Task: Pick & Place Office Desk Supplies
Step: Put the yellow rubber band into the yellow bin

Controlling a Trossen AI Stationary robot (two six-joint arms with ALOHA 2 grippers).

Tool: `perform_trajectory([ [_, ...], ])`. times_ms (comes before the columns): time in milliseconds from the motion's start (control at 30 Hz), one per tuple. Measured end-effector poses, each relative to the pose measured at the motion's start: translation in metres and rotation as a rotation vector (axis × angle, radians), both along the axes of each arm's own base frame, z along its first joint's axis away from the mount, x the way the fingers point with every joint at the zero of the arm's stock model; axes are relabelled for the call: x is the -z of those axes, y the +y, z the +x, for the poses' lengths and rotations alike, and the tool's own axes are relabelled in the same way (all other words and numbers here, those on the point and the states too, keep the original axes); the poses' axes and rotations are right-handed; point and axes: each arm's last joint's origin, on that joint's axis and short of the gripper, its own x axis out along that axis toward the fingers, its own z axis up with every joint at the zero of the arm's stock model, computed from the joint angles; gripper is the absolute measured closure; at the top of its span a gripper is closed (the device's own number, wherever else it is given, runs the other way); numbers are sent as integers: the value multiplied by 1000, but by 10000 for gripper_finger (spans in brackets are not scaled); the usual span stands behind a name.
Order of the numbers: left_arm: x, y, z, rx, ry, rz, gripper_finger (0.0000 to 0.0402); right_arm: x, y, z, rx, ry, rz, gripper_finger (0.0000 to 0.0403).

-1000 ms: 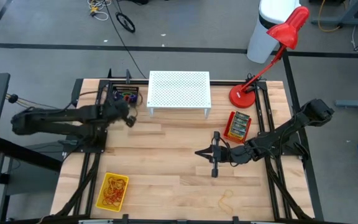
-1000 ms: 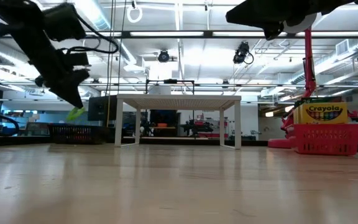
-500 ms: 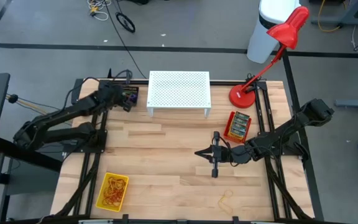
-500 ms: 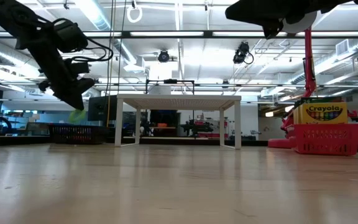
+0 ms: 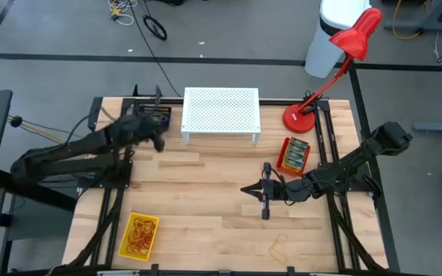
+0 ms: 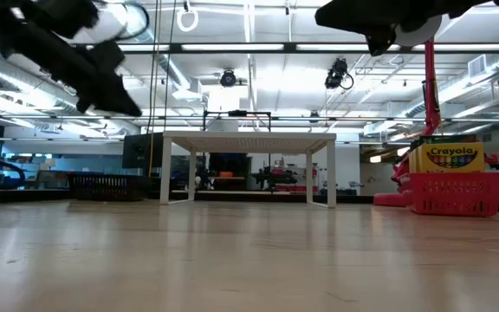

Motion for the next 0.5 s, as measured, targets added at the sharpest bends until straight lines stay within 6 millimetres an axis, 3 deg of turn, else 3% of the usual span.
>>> perform_trajectory([
  [100, 8, -23, 3, 178, -150, 41, 393, 0, 0, 0, 12, -2, -2, 399],
  [300, 34, -57, 5, 400, -421, 175, 393, -9, 4, 2, -109, -75, 68, 389],
  [500, 53, -77, 6, 577, -422, 163, 393, -16, 11, 1, -161, -103, 113, 399],
])
